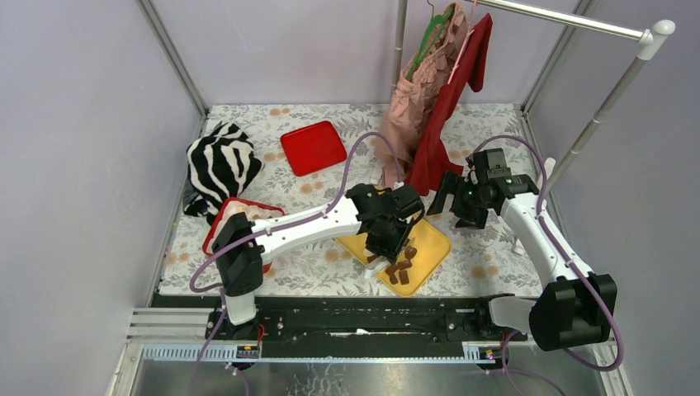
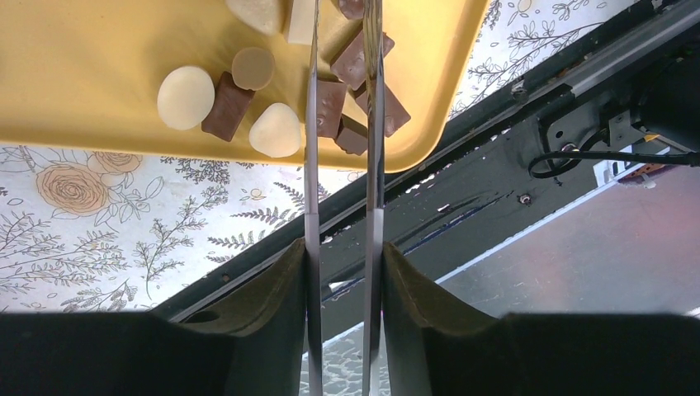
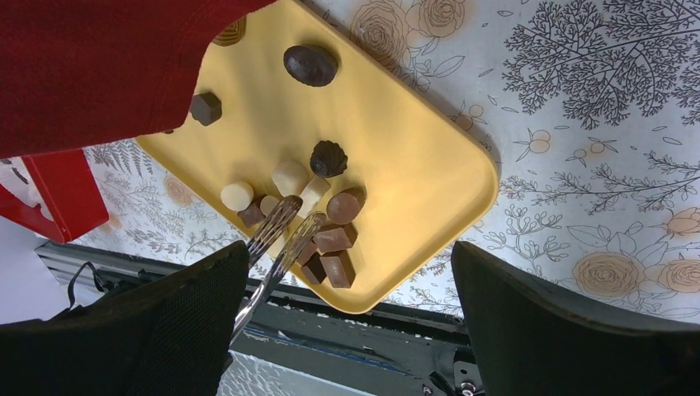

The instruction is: Pack the chocolate

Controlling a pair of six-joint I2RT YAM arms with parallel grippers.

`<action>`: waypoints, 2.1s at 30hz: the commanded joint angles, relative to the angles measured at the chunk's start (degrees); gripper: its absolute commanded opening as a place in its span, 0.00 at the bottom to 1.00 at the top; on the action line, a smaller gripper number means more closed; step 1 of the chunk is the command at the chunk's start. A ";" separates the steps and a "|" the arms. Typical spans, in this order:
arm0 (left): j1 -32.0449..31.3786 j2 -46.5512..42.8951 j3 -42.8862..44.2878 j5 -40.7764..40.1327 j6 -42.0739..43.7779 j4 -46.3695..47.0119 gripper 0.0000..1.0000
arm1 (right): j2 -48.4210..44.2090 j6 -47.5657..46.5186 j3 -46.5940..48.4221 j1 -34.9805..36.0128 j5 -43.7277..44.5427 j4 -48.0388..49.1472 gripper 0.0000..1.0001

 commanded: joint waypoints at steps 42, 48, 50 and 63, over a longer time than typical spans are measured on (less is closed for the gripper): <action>-1.46 -2.43 -2.44 -9.91 -3.27 2.71 0.45 | -0.73 0.05 0.14 -0.15 0.01 0.11 1.00; -1.47 -0.30 -2.96 -7.84 -3.46 2.12 0.45 | -0.70 0.03 0.14 -0.10 0.24 0.00 1.00; -1.46 0.15 -3.12 -7.63 -3.54 2.00 0.45 | -0.56 0.03 0.09 -0.12 0.12 0.02 1.00; -1.46 2.59 -3.74 -5.61 -2.95 1.77 0.45 | -0.27 0.03 0.05 -0.11 0.06 0.17 1.00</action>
